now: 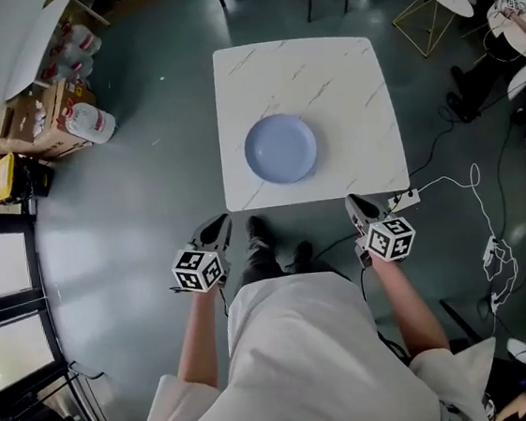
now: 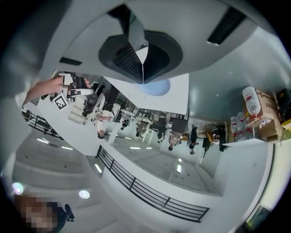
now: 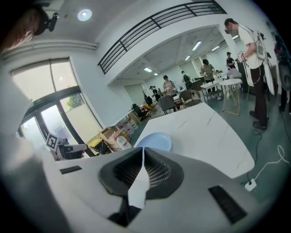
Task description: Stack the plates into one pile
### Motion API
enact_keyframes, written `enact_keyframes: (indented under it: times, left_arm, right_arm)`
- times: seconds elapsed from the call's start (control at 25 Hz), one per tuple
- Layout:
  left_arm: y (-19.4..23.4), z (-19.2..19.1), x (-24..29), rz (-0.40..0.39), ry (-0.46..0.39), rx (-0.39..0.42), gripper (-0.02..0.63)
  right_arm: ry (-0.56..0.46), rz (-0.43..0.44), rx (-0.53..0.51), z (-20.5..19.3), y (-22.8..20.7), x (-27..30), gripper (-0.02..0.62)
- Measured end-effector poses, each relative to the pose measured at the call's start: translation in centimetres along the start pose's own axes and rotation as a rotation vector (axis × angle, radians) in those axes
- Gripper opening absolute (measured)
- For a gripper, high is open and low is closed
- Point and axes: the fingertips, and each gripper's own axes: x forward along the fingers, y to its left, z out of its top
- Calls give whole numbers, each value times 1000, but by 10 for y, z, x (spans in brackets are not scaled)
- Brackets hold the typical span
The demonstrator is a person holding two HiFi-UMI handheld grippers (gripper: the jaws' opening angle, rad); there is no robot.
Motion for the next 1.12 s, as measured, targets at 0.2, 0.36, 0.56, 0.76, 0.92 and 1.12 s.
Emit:
enact_keyframes:
  times: [0.2, 0.36, 0.56, 0.76, 0.92, 1.12]
  left_arm:
    - [-4, 16, -26, 10, -73, 54, 15]
    - [11, 27, -34, -9, -93, 77, 15]
    - [26, 55, -38, -29, -98, 119, 15]
    - [33, 69, -33, -68, -85, 140, 15]
    - [38, 73, -30, -86, -72, 139, 15]
    - [44, 74, -26, -98, -58, 140, 15]
  right_arm:
    - [-38, 22, -83, 11, 24, -6, 31]
    - [-84, 0, -166, 29, 40, -6, 31]
    - [-135, -43, -202, 48, 54, -9, 31]
    - [-177, -79, -198, 63, 62, -8, 28]
    - [-189, -107, -183, 65, 63, -5, 25]
    - [-194, -123, -171, 62, 63, -2, 23]
